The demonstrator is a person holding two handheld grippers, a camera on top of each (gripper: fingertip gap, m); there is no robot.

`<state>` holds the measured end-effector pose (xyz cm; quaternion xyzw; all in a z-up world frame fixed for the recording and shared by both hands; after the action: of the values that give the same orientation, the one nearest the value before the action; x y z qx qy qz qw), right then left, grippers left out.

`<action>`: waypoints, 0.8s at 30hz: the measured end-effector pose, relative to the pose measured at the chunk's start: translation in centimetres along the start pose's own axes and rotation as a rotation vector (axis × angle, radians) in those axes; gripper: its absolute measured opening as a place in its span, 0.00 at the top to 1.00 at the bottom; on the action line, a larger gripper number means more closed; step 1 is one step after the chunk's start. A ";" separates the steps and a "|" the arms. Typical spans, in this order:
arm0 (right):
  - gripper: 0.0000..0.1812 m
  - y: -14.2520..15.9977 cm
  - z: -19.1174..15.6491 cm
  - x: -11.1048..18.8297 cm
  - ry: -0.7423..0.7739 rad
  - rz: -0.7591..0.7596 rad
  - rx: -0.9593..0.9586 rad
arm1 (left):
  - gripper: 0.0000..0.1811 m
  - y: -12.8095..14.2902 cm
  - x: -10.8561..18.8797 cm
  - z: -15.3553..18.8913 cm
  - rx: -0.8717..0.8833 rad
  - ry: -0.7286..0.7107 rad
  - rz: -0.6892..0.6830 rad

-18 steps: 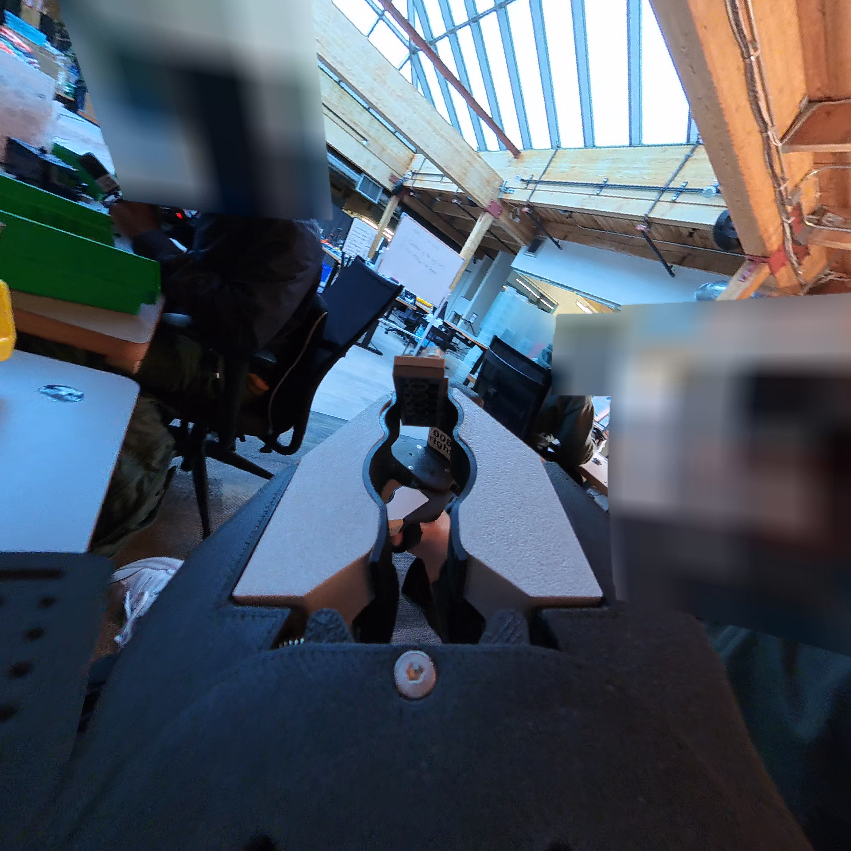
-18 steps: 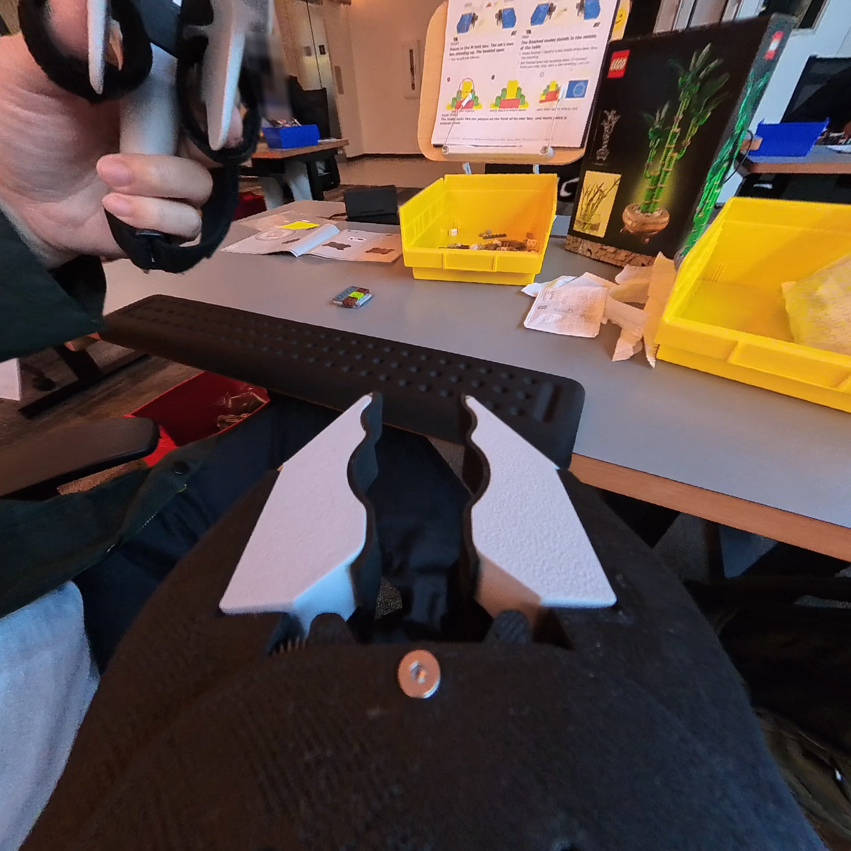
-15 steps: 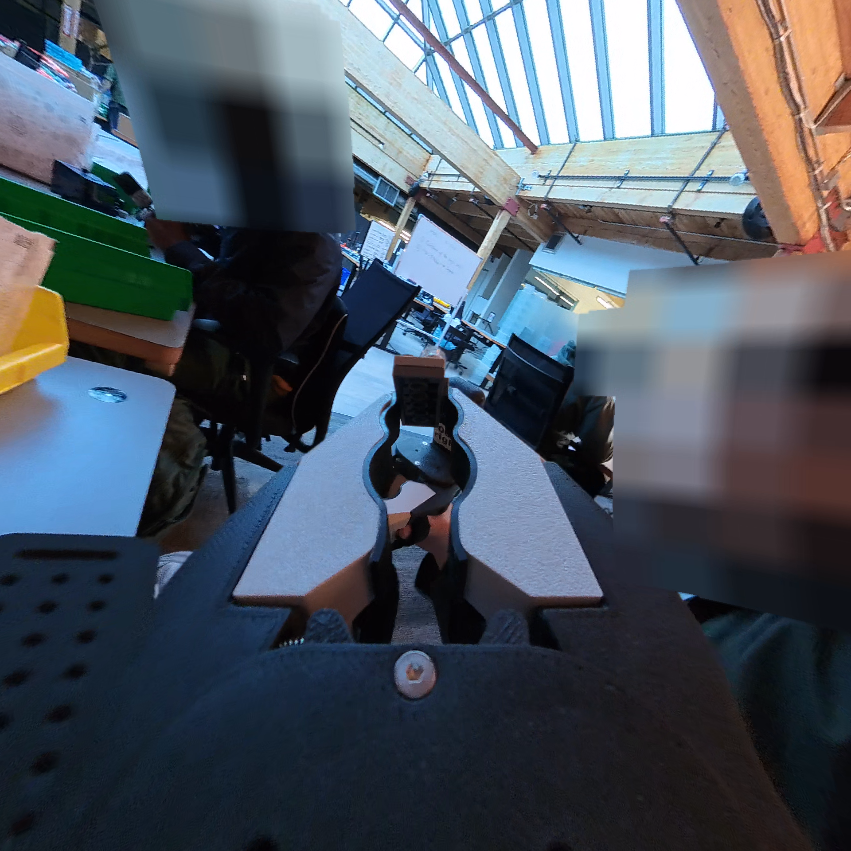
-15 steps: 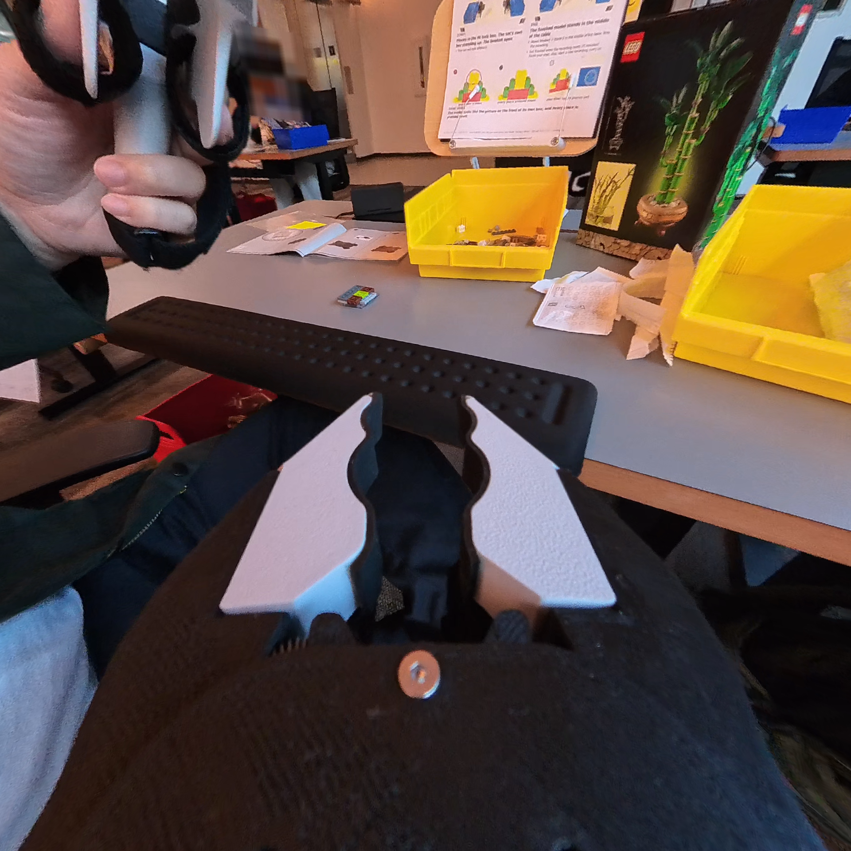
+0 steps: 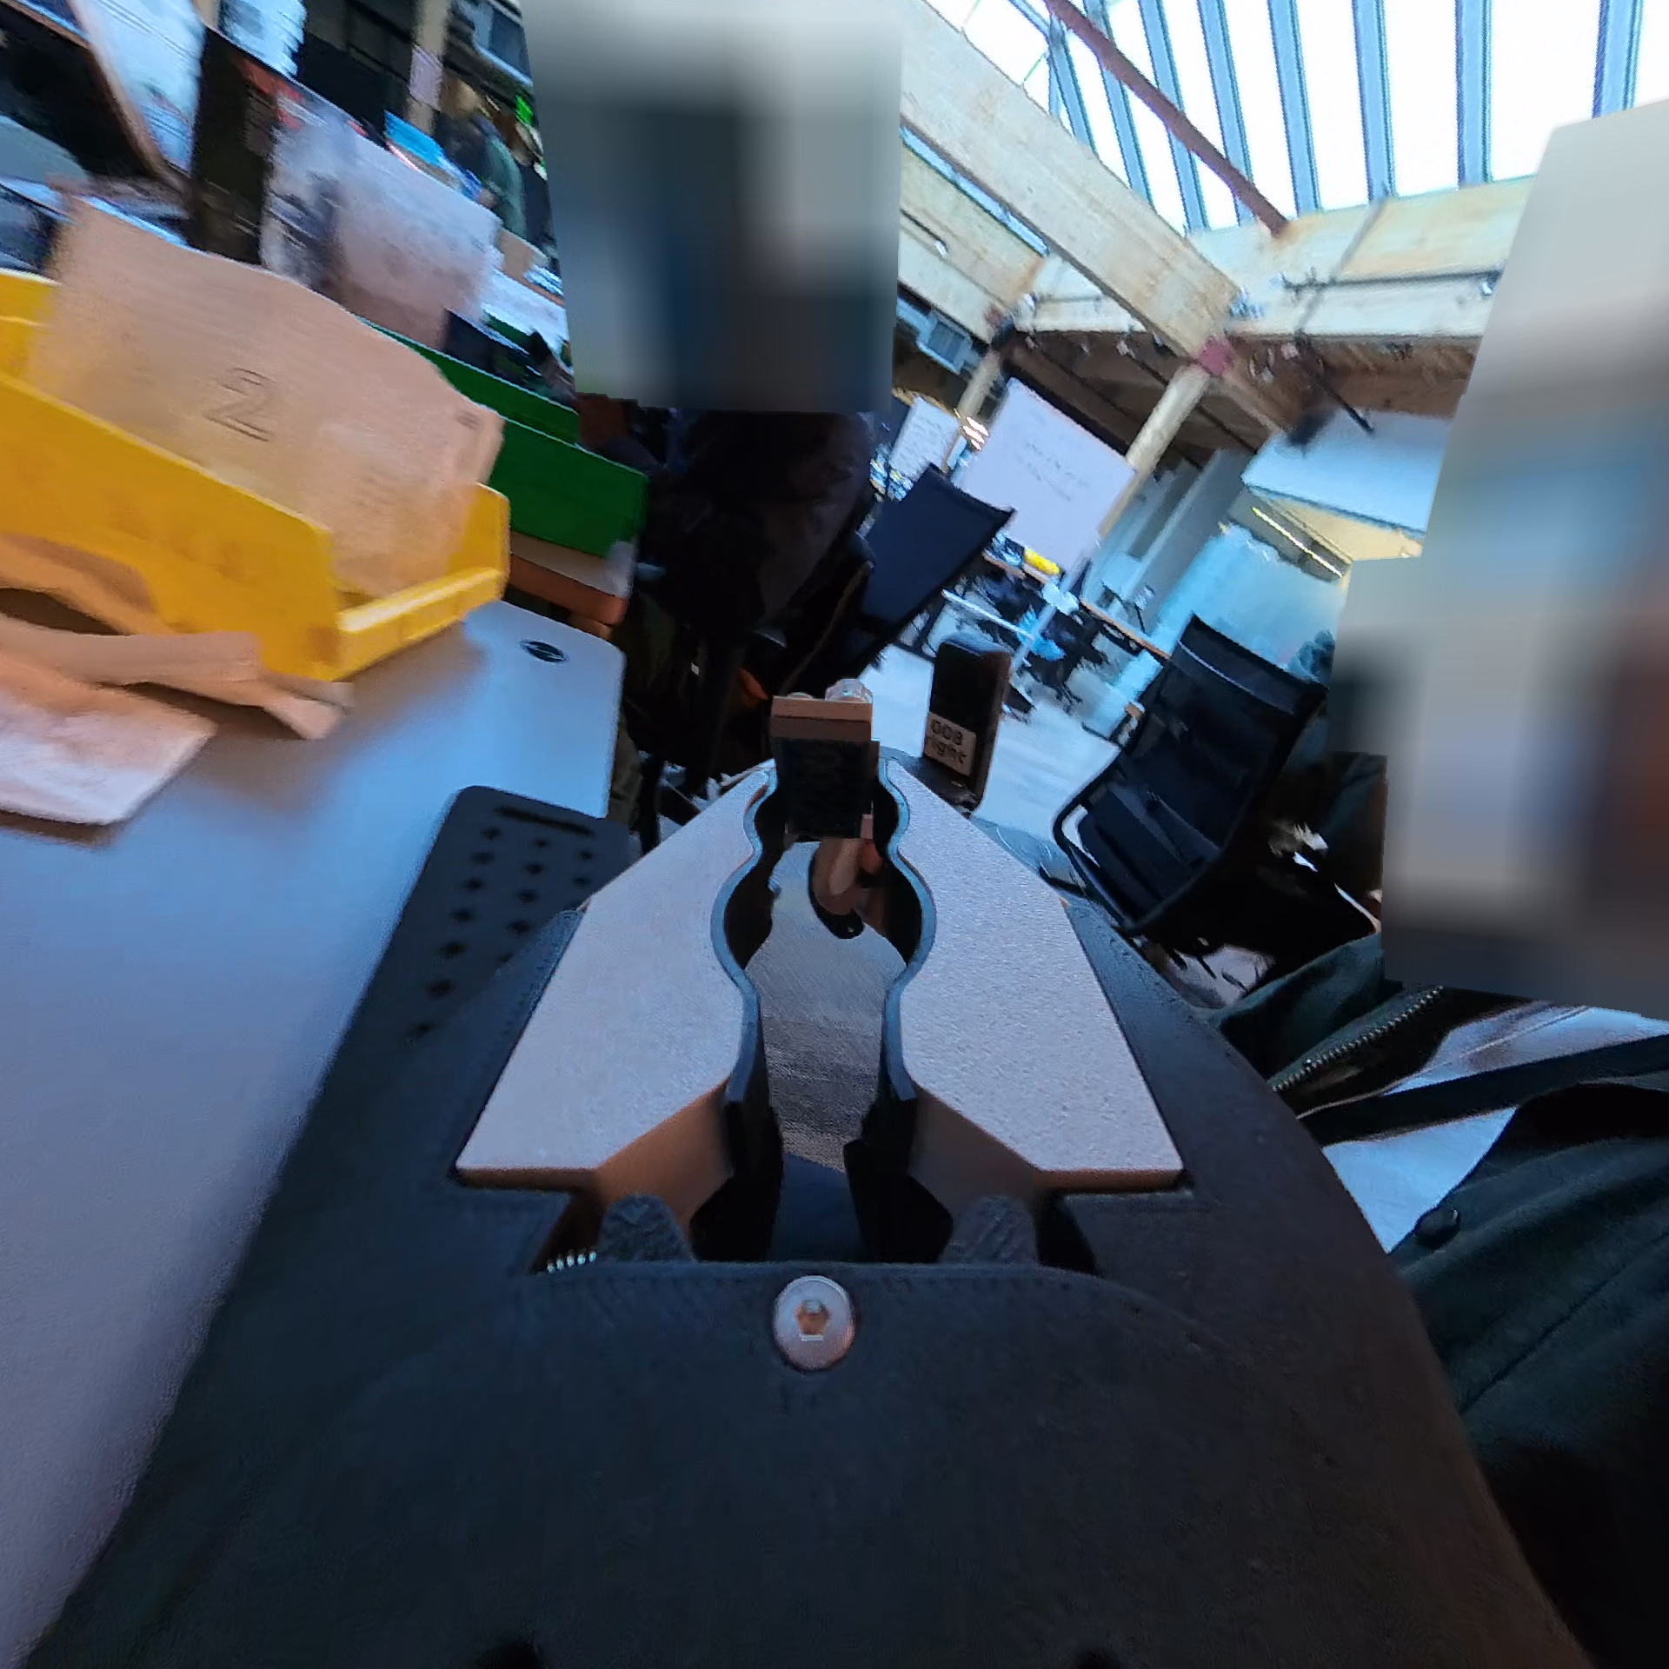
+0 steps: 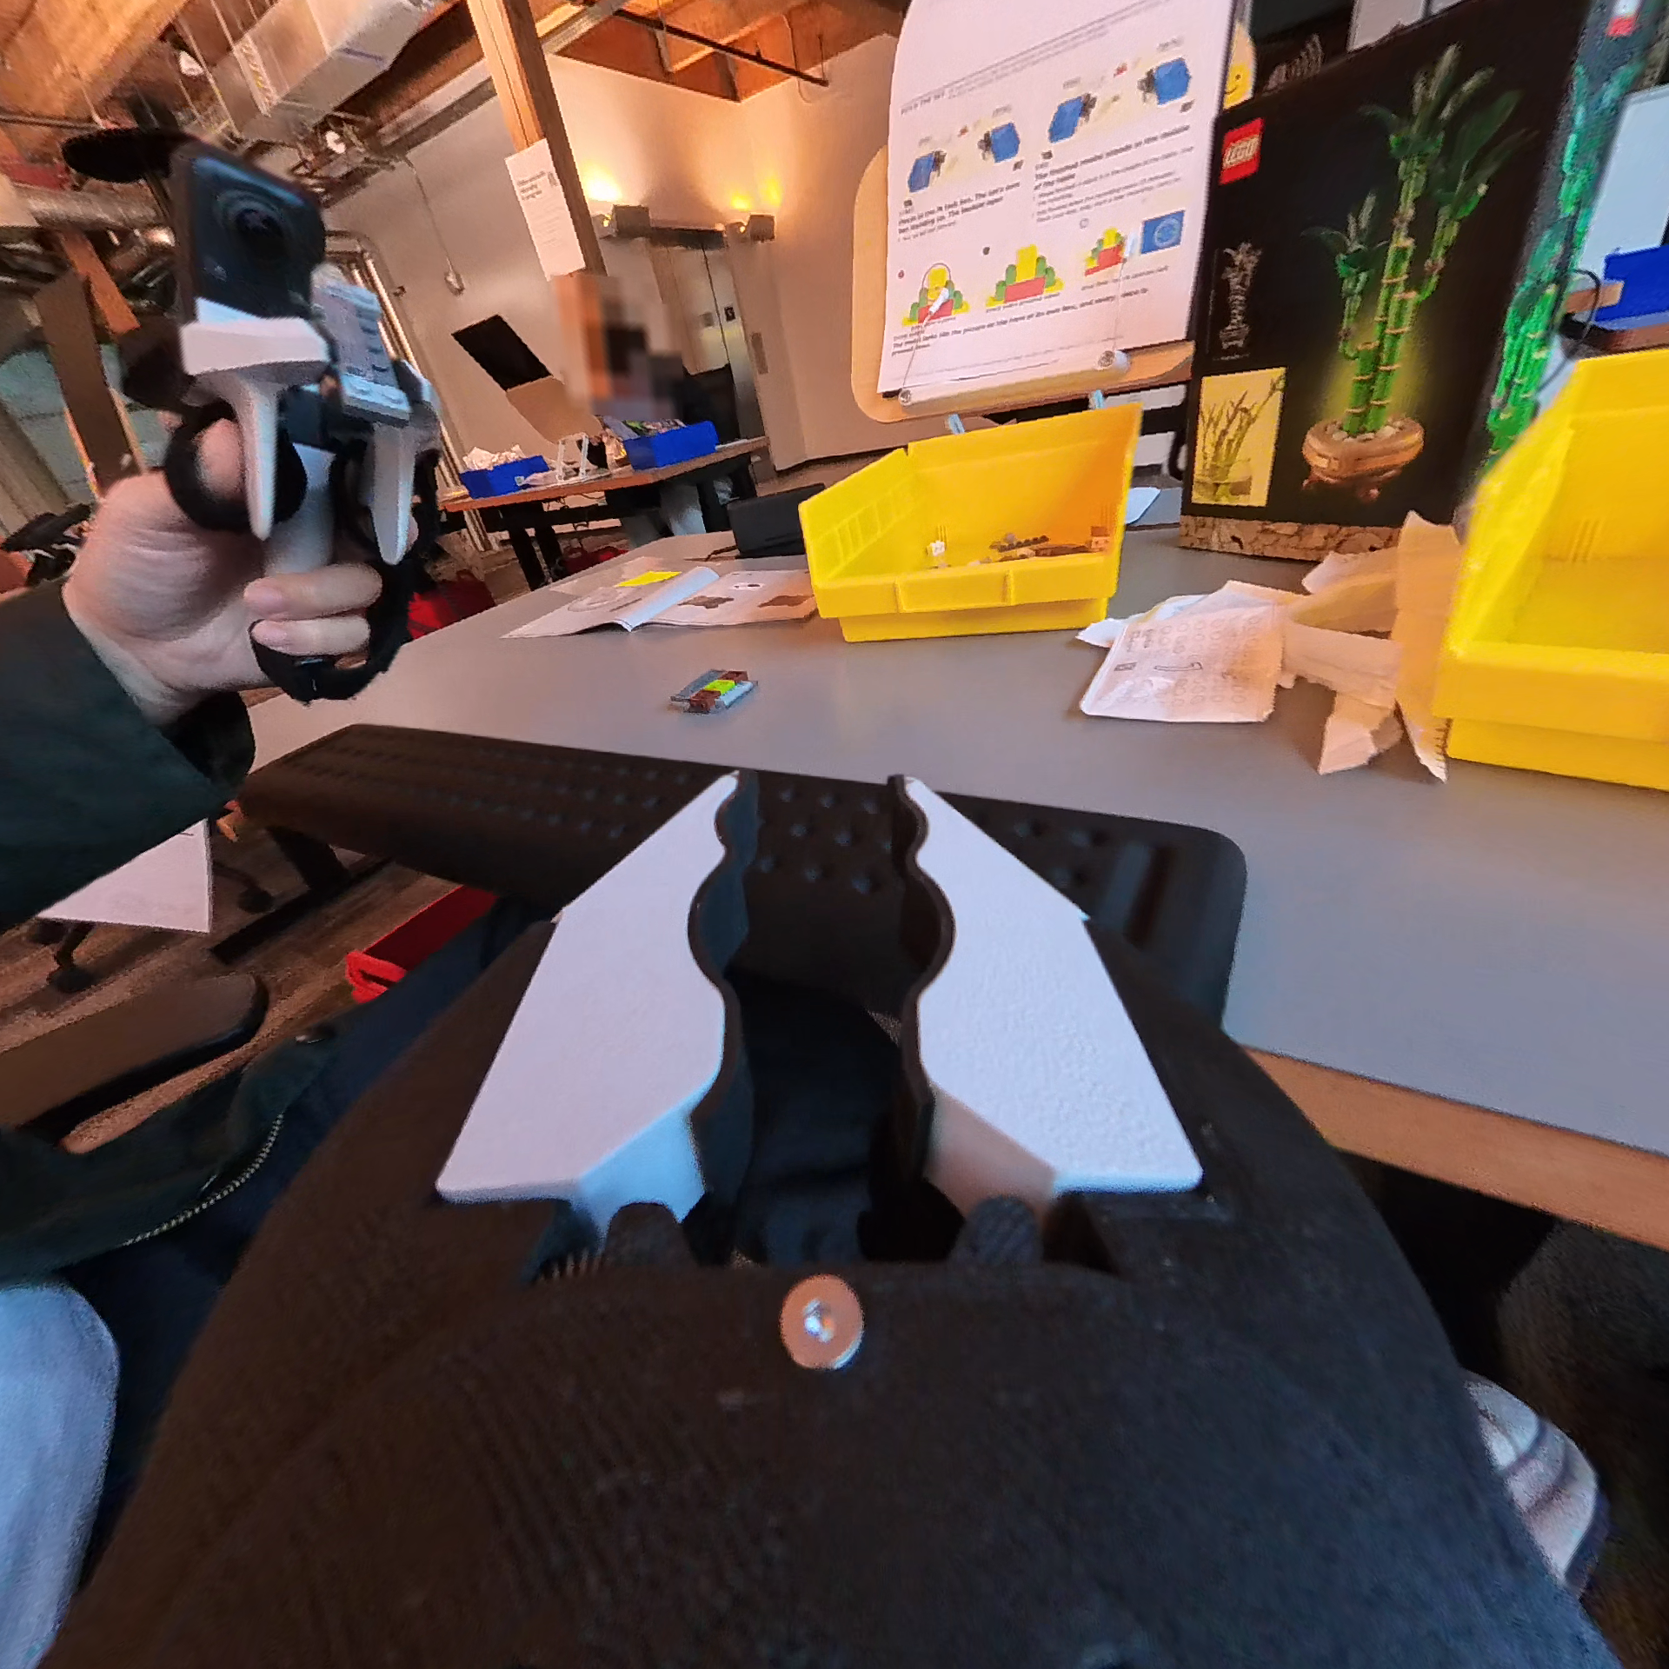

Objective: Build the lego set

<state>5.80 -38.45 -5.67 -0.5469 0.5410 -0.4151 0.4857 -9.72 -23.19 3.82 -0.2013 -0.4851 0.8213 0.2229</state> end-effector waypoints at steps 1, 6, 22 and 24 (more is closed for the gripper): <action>0.86 0.0 -0.3 -0.4 -0.011 0.003 0.009 | 0.91 -0.2 1.0 -0.4 -0.006 -0.013 0.008; 0.86 -0.8 -2.2 -3.3 -0.066 0.076 0.011 | 0.91 0.0 5.5 -2.7 -0.043 -0.115 -0.027; 0.85 0.4 -13.8 -18.0 -0.546 -0.092 0.003 | 0.90 1.3 12.0 -4.1 0.262 0.113 -0.342; 0.84 0.2 -15.1 -18.8 -0.588 -0.103 0.053 | 0.90 1.2 12.8 -4.0 0.298 0.168 -0.370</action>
<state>-10.39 -20.96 -1.70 -0.6575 0.3379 -0.2770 0.6139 -18.22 -13.68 -0.47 -0.1416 -0.3671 0.8094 0.4360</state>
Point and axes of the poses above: each gripper's, where its closed fingertips meet, x back along the fingers, y out of its underside, z = x × y across the jaws, the point moved 4 cm from there along x, back along the fingers, and after that the axes turned 4 degrees about z, right-handed, at the moved point
